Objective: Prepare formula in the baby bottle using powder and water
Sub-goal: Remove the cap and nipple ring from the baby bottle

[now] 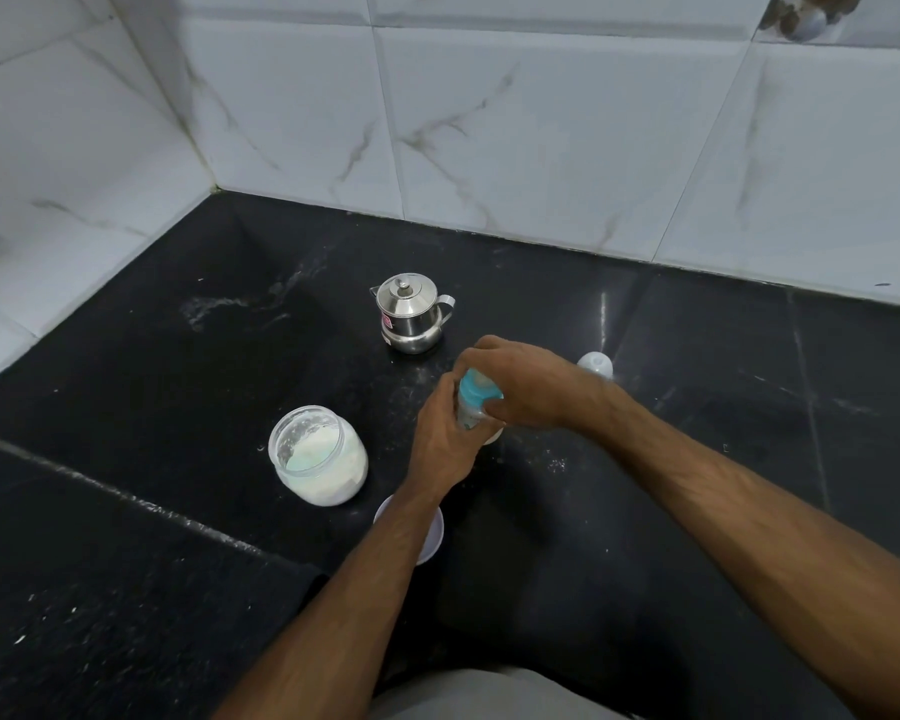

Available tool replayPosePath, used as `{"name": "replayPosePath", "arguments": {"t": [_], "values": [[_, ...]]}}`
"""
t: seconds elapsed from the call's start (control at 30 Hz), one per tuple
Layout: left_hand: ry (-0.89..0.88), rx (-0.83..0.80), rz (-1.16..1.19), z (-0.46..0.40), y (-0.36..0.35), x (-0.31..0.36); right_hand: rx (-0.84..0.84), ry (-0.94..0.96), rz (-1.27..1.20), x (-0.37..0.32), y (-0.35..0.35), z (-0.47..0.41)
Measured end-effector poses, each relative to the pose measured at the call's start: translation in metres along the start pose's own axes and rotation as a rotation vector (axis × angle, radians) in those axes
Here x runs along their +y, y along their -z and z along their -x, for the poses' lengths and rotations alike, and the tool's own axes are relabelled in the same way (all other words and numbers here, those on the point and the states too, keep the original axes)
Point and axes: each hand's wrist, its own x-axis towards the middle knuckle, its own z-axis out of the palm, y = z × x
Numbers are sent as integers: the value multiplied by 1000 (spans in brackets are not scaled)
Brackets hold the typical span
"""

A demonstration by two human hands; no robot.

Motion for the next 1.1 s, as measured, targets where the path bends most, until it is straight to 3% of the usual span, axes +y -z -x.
{"name": "replayPosePath", "arguments": {"t": [0.23,0.43,0.63,0.9,1.1], "values": [[-15,6,-12,0,0,-2,131,-64,62,-1,-8,-1],[7,12,-14,-1,-2,-2,3,-23,11,-2,2,-1],[12,12,-1,0,-2,-2,92,-62,60,-1,-7,-4],[42,12,-13,-1,-4,-2,-21,-16,11,0,1,-3],[-6,13,17,1,-1,-4,163,-51,103,-1,-7,-2]]}}
